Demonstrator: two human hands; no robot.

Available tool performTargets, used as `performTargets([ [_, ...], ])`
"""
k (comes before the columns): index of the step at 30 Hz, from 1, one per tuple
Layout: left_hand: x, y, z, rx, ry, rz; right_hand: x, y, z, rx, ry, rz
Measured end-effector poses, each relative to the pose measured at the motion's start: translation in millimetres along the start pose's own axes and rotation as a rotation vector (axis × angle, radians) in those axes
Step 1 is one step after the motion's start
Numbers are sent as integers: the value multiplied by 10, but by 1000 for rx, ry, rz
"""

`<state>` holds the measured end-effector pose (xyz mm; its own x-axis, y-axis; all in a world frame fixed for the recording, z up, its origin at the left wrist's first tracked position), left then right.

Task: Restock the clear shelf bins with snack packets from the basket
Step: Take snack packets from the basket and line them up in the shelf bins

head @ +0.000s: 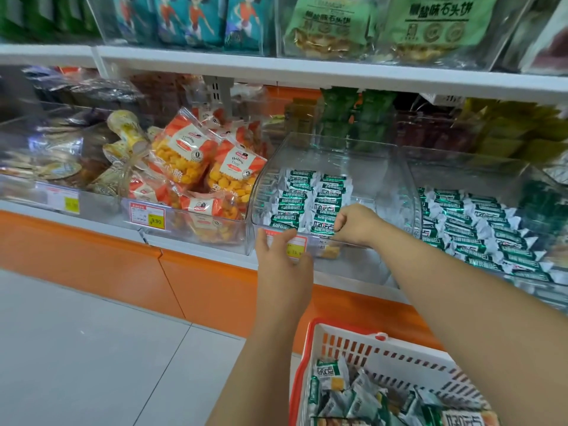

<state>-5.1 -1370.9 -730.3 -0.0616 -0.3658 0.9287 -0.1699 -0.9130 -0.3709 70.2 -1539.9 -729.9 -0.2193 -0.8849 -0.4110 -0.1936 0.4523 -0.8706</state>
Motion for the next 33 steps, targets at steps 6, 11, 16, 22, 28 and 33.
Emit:
performTargets([
  [6,-48,-15,-60,64,21,20,-25,-198,-343,138,-121,141],
  [11,-141,320,-392,116,78,81,6,-160,-1245,456,-441,275],
  [16,-650,1031,-785,-51,-45,184,1043,738,-1789,411,-204,418],
  [22,-1592,1687,-1452,-305,-269,339,2285,1927,-2014,-105,165,273],
  [28,-2169,1939,-1605,-695,-415,861,2444,2601,-2083,-545,208,119],
  [33,-2240,1976,-1633,-784,-484,980,2423,2781,-2061,-674,208,23],
])
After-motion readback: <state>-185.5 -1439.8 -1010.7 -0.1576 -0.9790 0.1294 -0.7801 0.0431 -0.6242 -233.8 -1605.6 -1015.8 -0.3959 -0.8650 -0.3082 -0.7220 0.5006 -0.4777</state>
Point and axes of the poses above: each hand's wrist, its own z-axis towards the middle knuckle, its own y-axis out of the palm, x = y × z, the point moved 8 cm from there along z, towards the middle knuckle, and after that the axes turned 9 degrees about -x, right-handed, at the moved point
